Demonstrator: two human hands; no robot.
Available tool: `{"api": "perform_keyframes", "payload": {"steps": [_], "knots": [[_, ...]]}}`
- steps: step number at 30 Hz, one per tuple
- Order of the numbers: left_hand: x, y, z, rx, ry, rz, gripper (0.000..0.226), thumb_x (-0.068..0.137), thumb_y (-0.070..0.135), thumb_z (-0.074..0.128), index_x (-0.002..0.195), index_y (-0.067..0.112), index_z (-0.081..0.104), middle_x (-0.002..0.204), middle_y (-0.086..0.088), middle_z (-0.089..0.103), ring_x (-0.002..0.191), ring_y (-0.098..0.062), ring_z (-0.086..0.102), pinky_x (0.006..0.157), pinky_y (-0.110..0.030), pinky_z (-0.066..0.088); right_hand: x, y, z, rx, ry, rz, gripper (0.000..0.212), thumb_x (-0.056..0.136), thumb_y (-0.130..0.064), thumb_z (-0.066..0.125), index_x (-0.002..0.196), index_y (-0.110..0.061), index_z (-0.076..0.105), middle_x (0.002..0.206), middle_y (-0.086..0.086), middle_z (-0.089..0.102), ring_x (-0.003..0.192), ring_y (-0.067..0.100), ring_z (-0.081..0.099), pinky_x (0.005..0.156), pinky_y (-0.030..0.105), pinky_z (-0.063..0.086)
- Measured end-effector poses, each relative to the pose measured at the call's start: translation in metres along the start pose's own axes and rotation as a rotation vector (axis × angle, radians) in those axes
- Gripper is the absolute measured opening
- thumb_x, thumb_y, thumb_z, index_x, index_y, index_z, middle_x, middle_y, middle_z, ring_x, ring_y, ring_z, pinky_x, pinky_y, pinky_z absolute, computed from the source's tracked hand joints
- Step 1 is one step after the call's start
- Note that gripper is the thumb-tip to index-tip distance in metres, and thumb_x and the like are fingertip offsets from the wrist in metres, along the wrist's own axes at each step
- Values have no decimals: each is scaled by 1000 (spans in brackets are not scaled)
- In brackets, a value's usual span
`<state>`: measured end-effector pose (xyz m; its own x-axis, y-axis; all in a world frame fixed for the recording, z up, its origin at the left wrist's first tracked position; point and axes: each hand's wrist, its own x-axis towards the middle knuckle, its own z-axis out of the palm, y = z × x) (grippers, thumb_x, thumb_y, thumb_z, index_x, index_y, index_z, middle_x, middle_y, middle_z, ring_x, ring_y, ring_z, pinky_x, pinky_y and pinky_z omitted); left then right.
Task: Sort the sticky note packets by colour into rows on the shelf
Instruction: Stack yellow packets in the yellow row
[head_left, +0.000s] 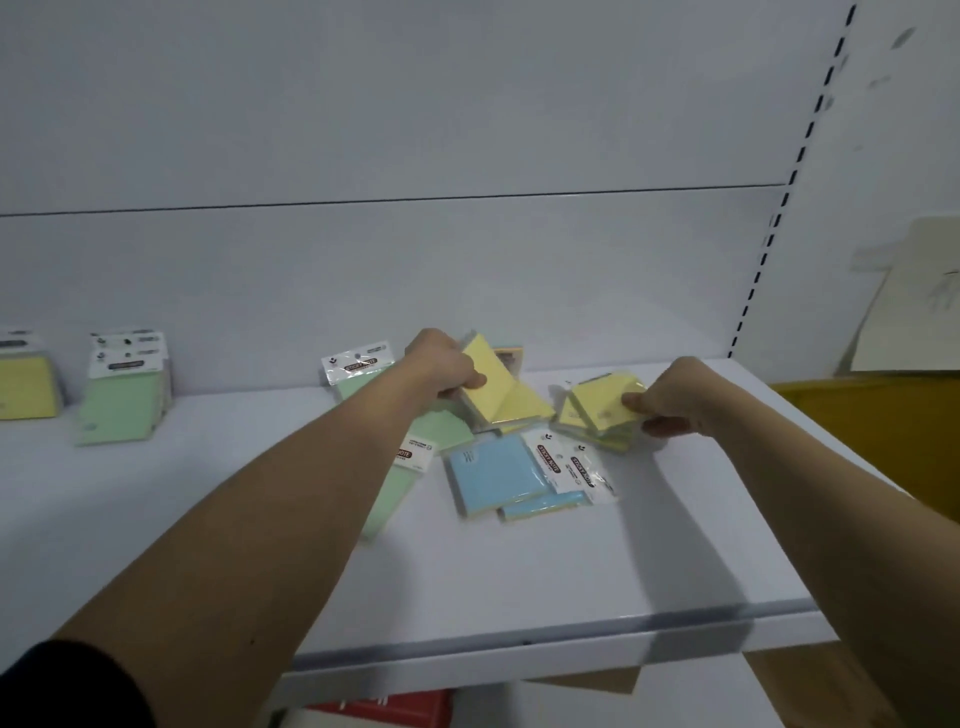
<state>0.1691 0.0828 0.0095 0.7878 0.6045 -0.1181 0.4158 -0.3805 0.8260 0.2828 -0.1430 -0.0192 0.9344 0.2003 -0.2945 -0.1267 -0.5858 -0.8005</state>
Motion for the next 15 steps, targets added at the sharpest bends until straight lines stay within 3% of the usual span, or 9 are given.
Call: {"api": "perform_keyframes", "payload": {"steps": [3, 5, 10, 15], "knots": [[-12, -12, -15, -259, -54, 7, 29, 83, -2, 67, 108, 8, 57, 99, -12, 62, 68, -18, 61, 61, -27, 55, -17, -11, -3, 169, -14, -58, 40, 87, -2, 68, 121, 6, 49, 104, 24, 61, 59, 28, 62, 39, 26, 54], [-25, -23, -29, -379, -78, 10, 26, 86, -5, 62, 109, 8, 59, 105, -12, 65, 79, -19, 65, 65, -30, 59, -30, -19, 3, 279, -43, -114, 42, 88, 0, 65, 125, 1, 46, 110, 22, 60, 64, 28, 65, 43, 24, 56], [-71, -58, -83, -541, -3, -16, 23, 87, -5, 59, 105, 8, 58, 103, -12, 65, 84, -23, 67, 72, -35, 60, -83, -40, 39, 390, -185, -245, 32, 92, 0, 60, 120, -11, 51, 97, 13, 66, 81, 22, 66, 68, 34, 57], [-135, -114, -145, -605, 102, 12, 32, 88, -4, 59, 117, 9, 56, 101, -13, 64, 87, -23, 65, 77, -33, 56, -137, -53, 103, 406, -250, -320, 27, 91, 1, 55, 115, -9, 55, 110, 17, 63, 91, 26, 63, 69, 34, 55]]}}
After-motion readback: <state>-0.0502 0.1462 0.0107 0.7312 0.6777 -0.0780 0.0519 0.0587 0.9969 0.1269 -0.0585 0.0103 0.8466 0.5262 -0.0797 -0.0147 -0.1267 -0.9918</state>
